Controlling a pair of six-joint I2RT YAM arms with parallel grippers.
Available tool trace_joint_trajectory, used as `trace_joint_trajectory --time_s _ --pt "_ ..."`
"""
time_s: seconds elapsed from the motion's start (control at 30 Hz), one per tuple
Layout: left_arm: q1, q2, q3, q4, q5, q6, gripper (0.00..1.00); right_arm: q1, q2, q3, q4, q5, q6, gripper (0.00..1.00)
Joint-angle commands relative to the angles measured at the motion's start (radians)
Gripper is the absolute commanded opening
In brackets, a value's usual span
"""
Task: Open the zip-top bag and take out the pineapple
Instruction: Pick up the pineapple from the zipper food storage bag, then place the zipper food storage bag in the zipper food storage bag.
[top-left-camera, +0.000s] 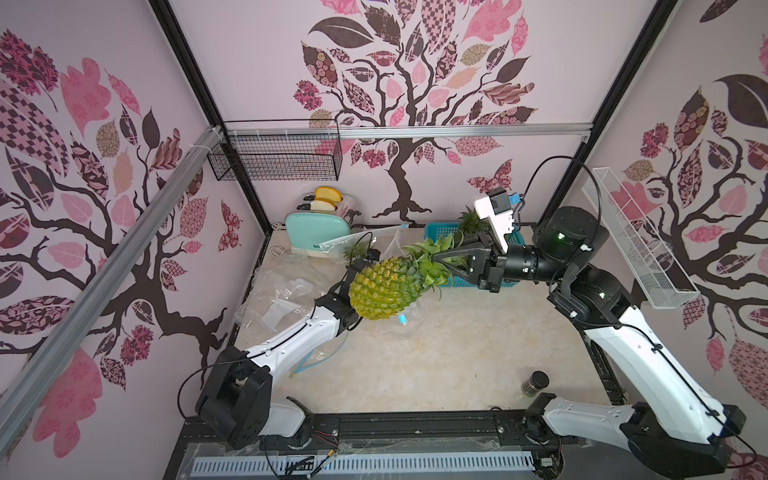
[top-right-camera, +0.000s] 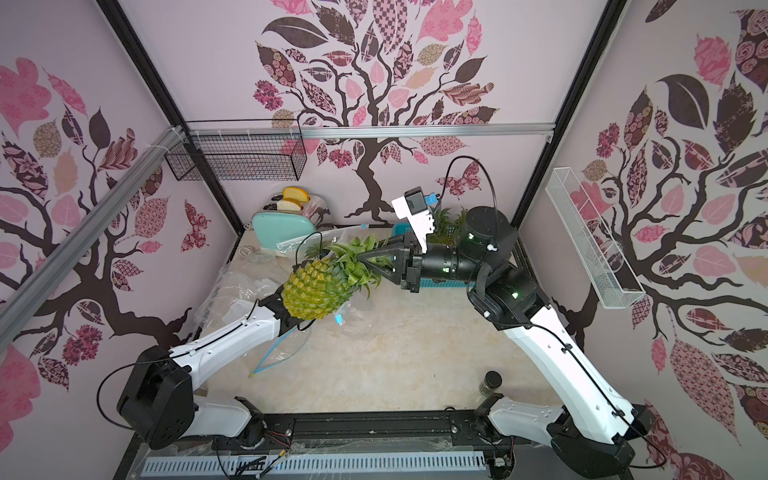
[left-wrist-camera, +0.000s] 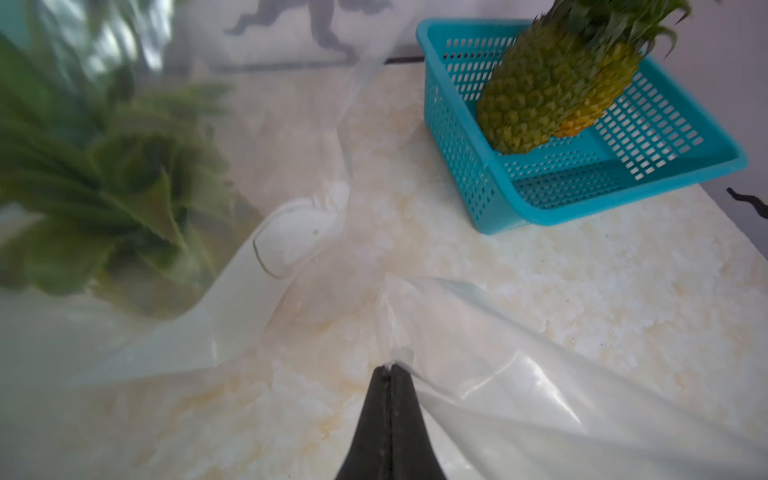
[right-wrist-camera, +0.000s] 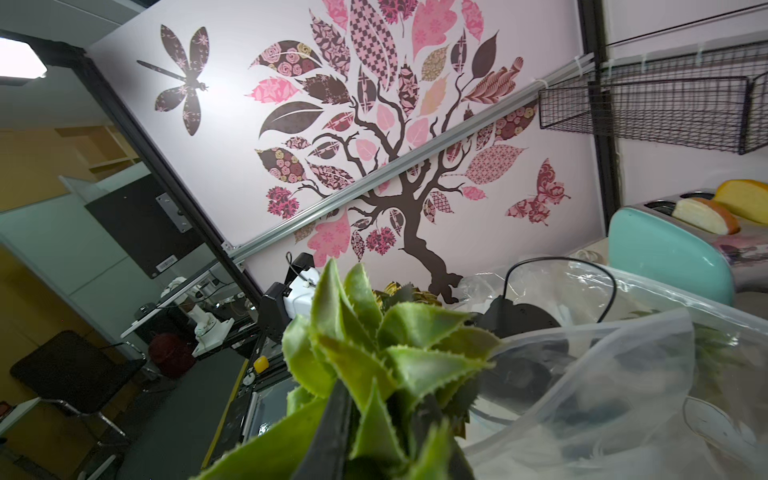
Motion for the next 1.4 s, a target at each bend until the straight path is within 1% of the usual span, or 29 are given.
trace_joint_trajectory --time_s 0.0,0.07,0.13,0.2,0.3,0.37,0.4,0.47,0.53,0.6,0.67,0.73,0.8,0.9,0.97,1.0,1.03,1.07,1.1,1.17,1.23,1.3,1.37 --pt "0.037 -0.010 0.093 -0.038 0.024 0.076 0.00 0.002 -0.010 0.051 0.102 -0.104 0.028 0.00" --pt "0.082 -0.019 0.132 -0.021 0.098 0.084 0.00 0.000 -0.001 0.055 0.081 -0.121 0.026 0.00" --pt "0.132 -0.033 0.161 0.011 0.174 0.095 0.00 0.001 0.010 0.071 0.022 -0.125 -0.009 0.00" --pt "0.174 -0.045 0.202 0.003 0.180 0.099 0.00 0.000 0.016 0.092 -0.042 -0.112 -0.061 0.00" --pt "0.251 -0.067 0.267 -0.011 0.148 0.085 0.00 0.000 0.024 0.125 -0.149 -0.068 -0.145 0.00" --pt "0.305 -0.095 0.305 -0.024 0.125 0.079 0.00 0.000 0.033 0.165 -0.251 0.017 -0.220 0.00" --pt "0.326 -0.113 0.327 -0.044 0.106 0.087 0.00 0.000 0.039 0.190 -0.305 0.073 -0.263 0.00" --pt "0.355 -0.144 0.379 -0.105 0.074 0.128 0.00 -0.001 0.059 0.234 -0.411 0.227 -0.331 0.00" --pt "0.368 -0.165 0.454 -0.211 0.019 0.185 0.00 -0.003 0.085 0.262 -0.484 0.389 -0.393 0.00" --pt "0.375 -0.175 0.519 -0.314 -0.055 0.238 0.00 -0.015 0.114 0.273 -0.517 0.535 -0.429 0.00" --pt "0.394 -0.187 0.570 -0.402 -0.135 0.274 0.00 -0.044 0.141 0.268 -0.516 0.650 -0.450 0.00" --pt "0.445 -0.215 0.591 -0.456 -0.202 0.285 0.00 -0.075 0.177 0.268 -0.505 0.734 -0.465 0.00" --pt "0.516 -0.245 0.590 -0.468 -0.275 0.284 0.00 -0.089 0.214 0.278 -0.487 0.825 -0.480 0.00" --pt "0.655 -0.244 0.596 -0.488 -0.386 0.273 0.00 -0.121 0.285 0.317 -0.475 0.890 -0.491 0.00" --pt "0.733 -0.213 0.590 -0.495 -0.402 0.268 0.02 -0.161 0.327 0.336 -0.465 0.892 -0.486 0.00" --pt "0.762 -0.186 0.590 -0.508 -0.383 0.264 0.18 -0.184 0.350 0.350 -0.464 0.894 -0.476 0.00" --pt "0.778 -0.157 0.600 -0.536 -0.347 0.252 0.36 -0.200 0.370 0.356 -0.459 0.895 -0.472 0.00" --pt "0.783 -0.133 0.612 -0.563 -0.319 0.239 0.54 -0.211 0.385 0.355 -0.450 0.895 -0.473 0.00" --pt "0.783 -0.114 0.619 -0.585 -0.271 0.217 0.64 -0.224 0.403 0.356 -0.440 0.896 -0.471 0.00" --pt "0.783 -0.115 0.598 -0.573 -0.141 0.173 0.75 -0.243 0.446 0.368 -0.431 0.889 -0.466 0.00" --pt "0.783 -0.159 0.537 -0.492 -0.023 0.125 0.88 -0.254 0.500 0.392 -0.429 0.899 -0.466 0.00" --pt "0.783 -0.200 0.486 -0.422 0.042 0.090 0.93 -0.261 0.553 0.420 -0.431 0.921 -0.469 0.00" --pt "0.784 -0.229 0.466 -0.404 0.076 0.080 0.94 -0.270 0.595 0.442 -0.425 0.926 -0.470 0.00"
